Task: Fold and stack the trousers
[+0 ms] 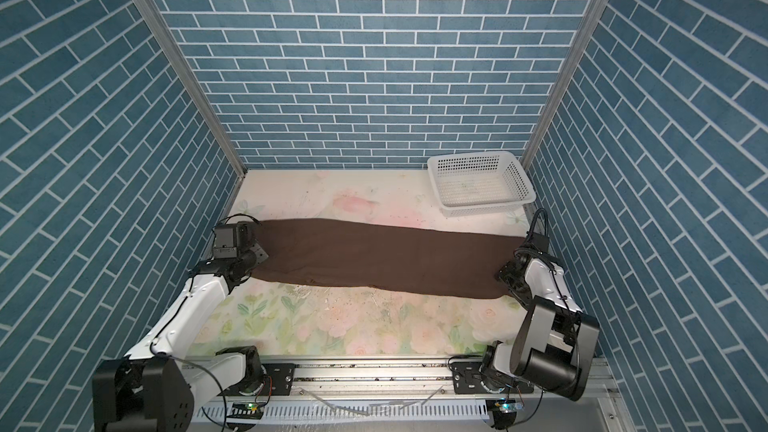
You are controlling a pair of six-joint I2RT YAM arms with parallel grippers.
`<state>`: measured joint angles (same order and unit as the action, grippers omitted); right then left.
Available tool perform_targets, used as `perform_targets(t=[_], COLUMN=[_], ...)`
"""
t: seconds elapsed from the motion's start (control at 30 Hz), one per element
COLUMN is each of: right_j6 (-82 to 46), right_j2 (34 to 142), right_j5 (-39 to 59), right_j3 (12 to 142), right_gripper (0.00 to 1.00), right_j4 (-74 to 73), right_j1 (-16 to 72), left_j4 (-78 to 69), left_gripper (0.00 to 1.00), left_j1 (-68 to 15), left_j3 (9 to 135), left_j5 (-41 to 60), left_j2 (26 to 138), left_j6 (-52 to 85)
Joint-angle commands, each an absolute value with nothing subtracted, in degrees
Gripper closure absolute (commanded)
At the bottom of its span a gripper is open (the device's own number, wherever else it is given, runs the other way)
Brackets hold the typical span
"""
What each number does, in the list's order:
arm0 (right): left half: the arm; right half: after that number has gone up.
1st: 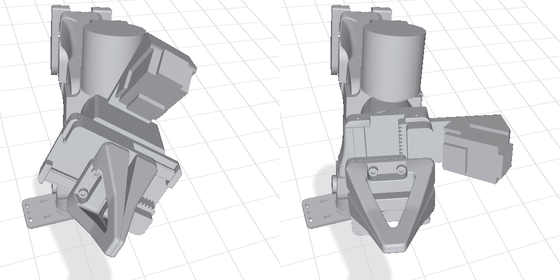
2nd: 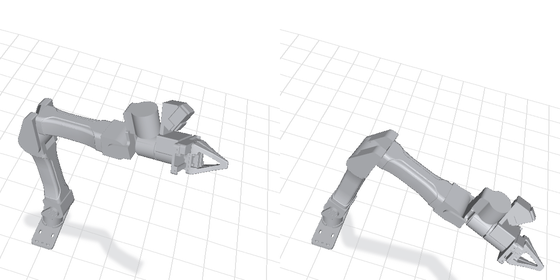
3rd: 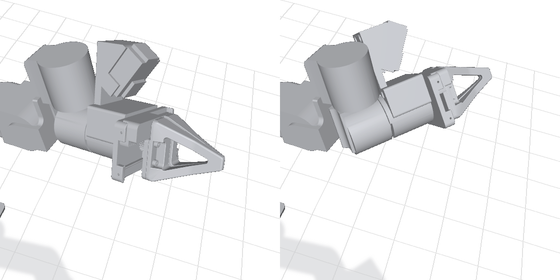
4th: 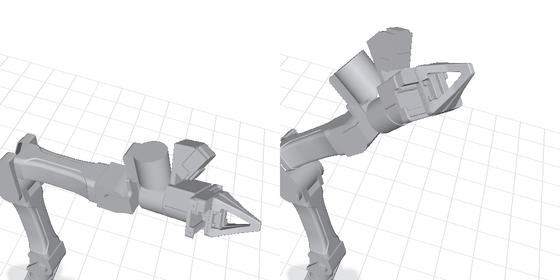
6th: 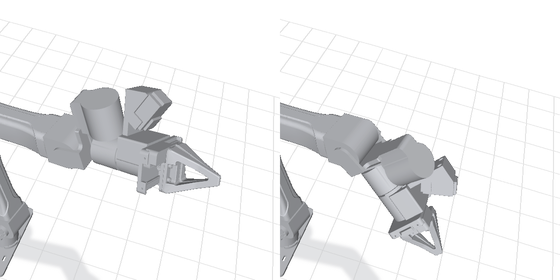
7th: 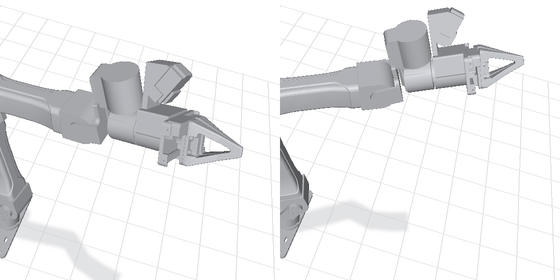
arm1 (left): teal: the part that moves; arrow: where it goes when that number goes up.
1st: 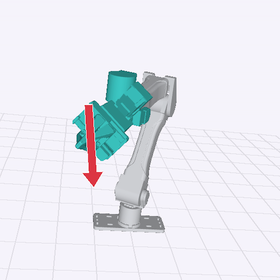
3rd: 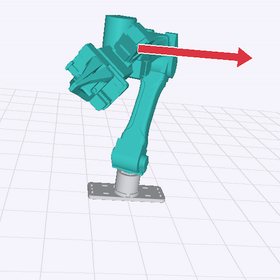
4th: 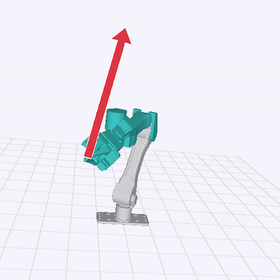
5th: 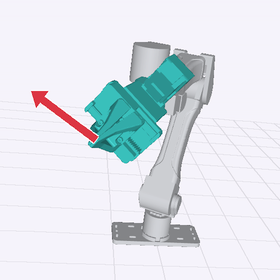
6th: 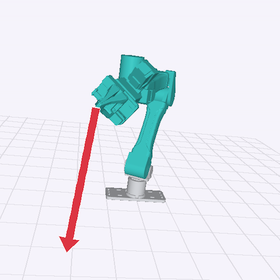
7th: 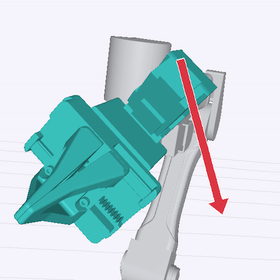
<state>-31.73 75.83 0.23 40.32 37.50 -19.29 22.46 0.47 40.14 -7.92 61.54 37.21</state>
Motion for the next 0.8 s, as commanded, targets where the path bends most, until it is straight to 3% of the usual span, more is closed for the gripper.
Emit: perform_targets(t=[0.0, 0.37, 0.77], right_j6=[-33.70, -34.79, -38.47], right_j2=[75.11, 76.71, 80.53], right_j5=[-0.45, -0.87, -2.69], right_j3=[37.83, 36.81, 36.37], right_gripper=[0.19, 0.12, 0.30], right_j4=[35.26, 32.35, 24.70], right_j1=[-19.25, -24.36, -24.87], left_j4=[27.16, 26.48, 22.11], left_gripper=[0.41, 0.40, 0.42], left_j1=[-4.68, -30.43, -47.69], left_j3=[42.86, 52.53, 78.92], left_j5=[-10.00, -20.01, -12.03], left_j2=[60.06, 72.41, 105.42], left_j6=[40.54, 47.14, 43.97])
